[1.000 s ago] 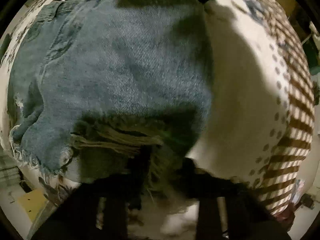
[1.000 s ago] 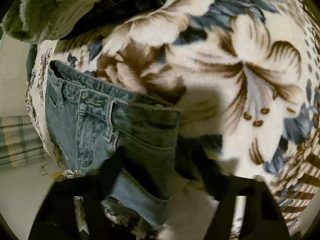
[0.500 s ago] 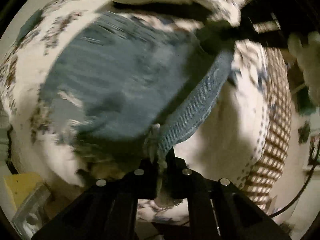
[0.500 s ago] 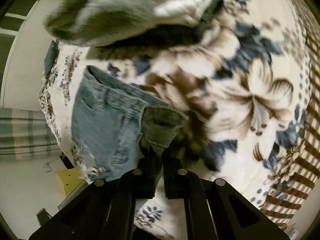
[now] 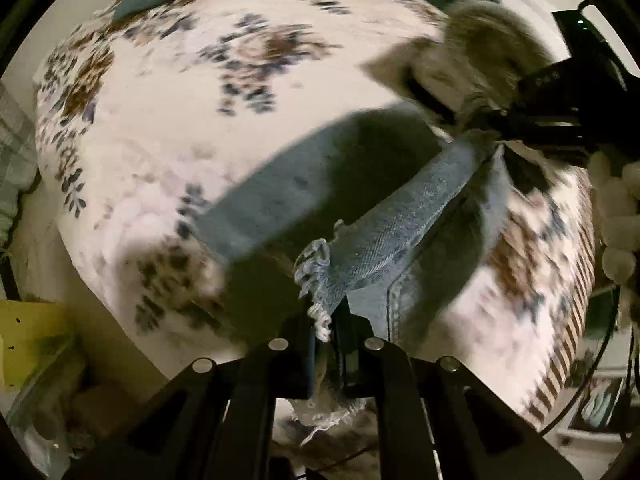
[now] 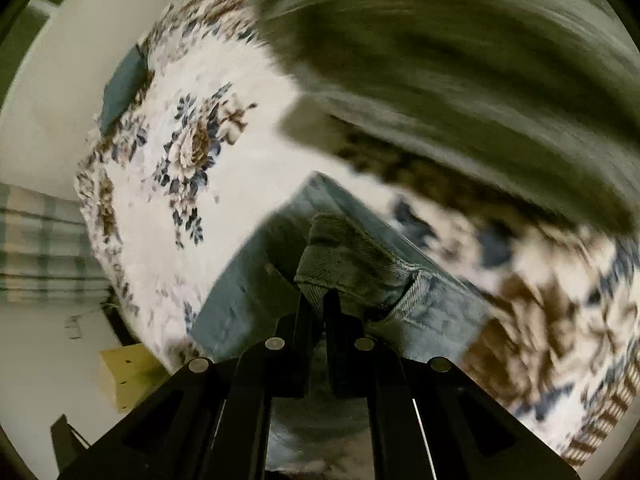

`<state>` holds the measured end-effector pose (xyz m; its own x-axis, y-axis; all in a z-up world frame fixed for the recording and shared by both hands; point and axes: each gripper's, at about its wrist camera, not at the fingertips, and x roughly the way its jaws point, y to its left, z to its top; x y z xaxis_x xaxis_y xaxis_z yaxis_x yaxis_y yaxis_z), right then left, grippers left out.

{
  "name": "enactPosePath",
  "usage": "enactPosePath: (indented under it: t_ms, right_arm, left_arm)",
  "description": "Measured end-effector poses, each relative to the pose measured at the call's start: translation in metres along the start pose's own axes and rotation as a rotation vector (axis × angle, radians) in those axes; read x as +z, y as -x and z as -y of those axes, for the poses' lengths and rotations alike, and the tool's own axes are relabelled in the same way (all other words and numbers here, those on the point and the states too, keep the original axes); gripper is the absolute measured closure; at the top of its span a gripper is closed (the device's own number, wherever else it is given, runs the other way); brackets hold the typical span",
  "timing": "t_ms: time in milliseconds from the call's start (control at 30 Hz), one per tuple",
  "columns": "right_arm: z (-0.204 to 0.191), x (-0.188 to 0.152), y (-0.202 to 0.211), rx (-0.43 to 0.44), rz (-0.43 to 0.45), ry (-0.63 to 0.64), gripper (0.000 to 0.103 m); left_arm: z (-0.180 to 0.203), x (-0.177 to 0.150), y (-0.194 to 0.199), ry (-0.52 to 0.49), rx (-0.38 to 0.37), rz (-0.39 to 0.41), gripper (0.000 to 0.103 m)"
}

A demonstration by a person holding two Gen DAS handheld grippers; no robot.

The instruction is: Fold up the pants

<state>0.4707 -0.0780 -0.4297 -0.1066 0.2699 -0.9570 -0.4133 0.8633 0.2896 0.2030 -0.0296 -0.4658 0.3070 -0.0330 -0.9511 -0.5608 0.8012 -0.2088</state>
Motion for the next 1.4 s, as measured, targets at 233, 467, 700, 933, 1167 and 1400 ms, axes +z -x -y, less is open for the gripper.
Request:
enactPosePath:
  t_ms: [233, 467, 700, 933, 1167, 1400]
  right_arm:
    - [-0.055, 0.04, -0.076, -0.113, -0.07, 0.025, 0.097]
    - [-0.058, 0.046, -0.1, -0.074, -0.122, -0.01, 0.075]
    - [-0.038, 0.018, -0.05, 0.017, -0.103, -0.007, 0.015]
    - [0.036, -0.033, -0.019, 0.051, -0.105, -0.045, 0.003]
    - [0.102, -0.057, -0.049, 0.119, -0.125, -0.026, 0.003]
    - [0.131, -0.048, -0.088, 0.281, -0.069, -0.037, 0.003]
  left_arm:
    - [-0.062, 0.039, -0.063, 0.073, 0.006, -0.066, 0.097]
    - [-0.098, 0.044, -0.073, 0.193, -0.056, -0.034, 0.096]
    - [-0.105, 0.031, -0.03, 0.301, -0.121, 0.09, 0.022]
    - [-0.077, -0.03, -0.014, 0.507, -0.176, 0.097, 0.022]
    - [-0.029, -0.129, -0.071, 0.856, -0.313, -0.121, 0.022]
    - [-0.017, -0.145, -0.098, 1.102, -0.364, -0.069, 0.023]
